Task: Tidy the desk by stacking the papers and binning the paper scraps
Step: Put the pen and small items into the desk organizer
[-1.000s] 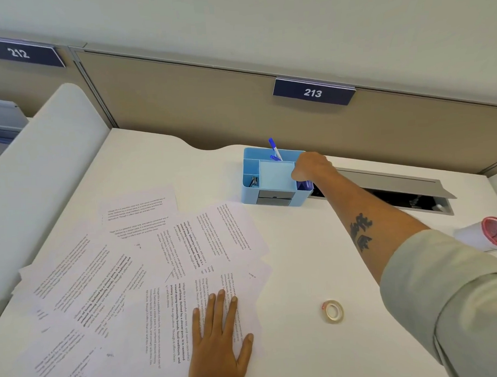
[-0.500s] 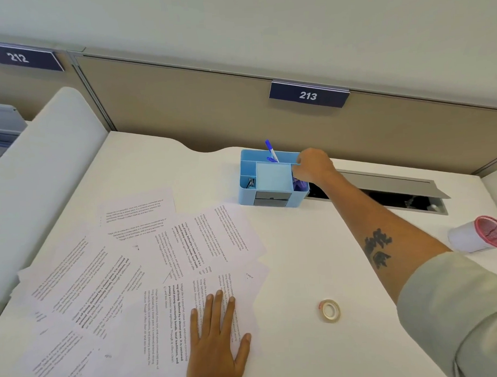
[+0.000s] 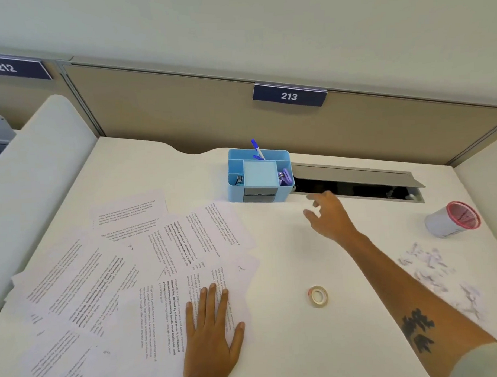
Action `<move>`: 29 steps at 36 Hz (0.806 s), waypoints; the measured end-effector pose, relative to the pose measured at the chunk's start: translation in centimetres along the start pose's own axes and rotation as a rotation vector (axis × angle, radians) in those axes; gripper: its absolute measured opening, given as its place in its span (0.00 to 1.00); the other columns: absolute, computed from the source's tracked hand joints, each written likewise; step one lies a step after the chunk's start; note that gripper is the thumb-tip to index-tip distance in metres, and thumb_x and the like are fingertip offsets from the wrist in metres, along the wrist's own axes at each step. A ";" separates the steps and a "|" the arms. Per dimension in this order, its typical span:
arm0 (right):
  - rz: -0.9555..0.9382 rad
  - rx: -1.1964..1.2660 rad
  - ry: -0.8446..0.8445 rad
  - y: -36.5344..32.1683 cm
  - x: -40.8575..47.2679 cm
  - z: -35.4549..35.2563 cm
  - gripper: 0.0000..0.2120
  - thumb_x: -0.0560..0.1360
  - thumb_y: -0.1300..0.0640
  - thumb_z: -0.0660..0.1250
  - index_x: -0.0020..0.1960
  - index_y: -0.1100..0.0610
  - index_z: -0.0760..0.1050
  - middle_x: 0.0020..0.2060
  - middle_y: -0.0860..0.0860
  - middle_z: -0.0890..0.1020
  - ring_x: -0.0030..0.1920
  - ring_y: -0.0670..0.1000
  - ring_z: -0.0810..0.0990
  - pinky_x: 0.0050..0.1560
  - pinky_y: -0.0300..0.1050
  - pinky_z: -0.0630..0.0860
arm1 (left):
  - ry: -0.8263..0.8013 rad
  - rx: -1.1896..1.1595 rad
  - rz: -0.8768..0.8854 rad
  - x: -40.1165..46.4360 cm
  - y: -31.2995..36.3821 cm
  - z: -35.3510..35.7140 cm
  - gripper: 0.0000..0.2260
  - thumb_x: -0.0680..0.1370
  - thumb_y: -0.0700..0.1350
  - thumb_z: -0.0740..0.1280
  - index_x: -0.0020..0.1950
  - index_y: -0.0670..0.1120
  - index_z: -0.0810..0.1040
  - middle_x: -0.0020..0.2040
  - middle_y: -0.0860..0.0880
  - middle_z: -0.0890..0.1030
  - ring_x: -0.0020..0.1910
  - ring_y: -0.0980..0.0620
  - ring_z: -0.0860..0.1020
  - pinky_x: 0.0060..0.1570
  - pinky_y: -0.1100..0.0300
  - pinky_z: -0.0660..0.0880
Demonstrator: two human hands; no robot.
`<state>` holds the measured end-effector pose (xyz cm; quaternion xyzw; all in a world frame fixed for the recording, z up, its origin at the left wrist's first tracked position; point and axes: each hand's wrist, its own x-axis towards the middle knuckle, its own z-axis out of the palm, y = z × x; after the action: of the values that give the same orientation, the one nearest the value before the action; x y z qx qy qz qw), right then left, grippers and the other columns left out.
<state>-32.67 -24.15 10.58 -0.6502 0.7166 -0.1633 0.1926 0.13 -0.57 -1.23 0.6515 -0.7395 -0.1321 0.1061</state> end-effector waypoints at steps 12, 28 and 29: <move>0.128 0.019 -0.229 4.2 -11.3 3.6 0.23 0.79 0.48 0.74 0.71 0.53 0.78 0.58 0.48 0.76 0.52 0.48 0.78 0.58 0.45 0.78 | -0.016 0.007 -0.004 -0.2 0.1 -0.4 0.38 0.81 0.63 0.62 0.87 0.48 0.56 0.88 0.46 0.52 0.87 0.44 0.50 0.82 0.34 0.53; 0.147 -0.038 -0.304 5.2 -18.3 6.1 0.31 0.74 0.47 0.78 0.73 0.49 0.73 0.65 0.45 0.67 0.69 0.49 0.69 0.61 0.41 0.74 | -0.028 0.020 -0.009 -0.3 0.1 -0.6 0.37 0.82 0.63 0.60 0.87 0.48 0.56 0.88 0.46 0.52 0.87 0.44 0.49 0.82 0.34 0.53; 0.147 -0.043 -0.300 5.2 -18.3 6.2 0.30 0.74 0.48 0.78 0.73 0.49 0.73 0.66 0.46 0.68 0.69 0.50 0.69 0.61 0.41 0.75 | -0.027 0.019 -0.010 -0.3 0.1 -0.6 0.37 0.82 0.63 0.60 0.87 0.48 0.56 0.88 0.46 0.52 0.87 0.45 0.49 0.82 0.34 0.52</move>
<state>-32.71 -5.30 3.85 -0.6170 0.7288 -0.0346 0.2948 0.24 -0.34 -0.63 0.6543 -0.7388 -0.1344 0.0895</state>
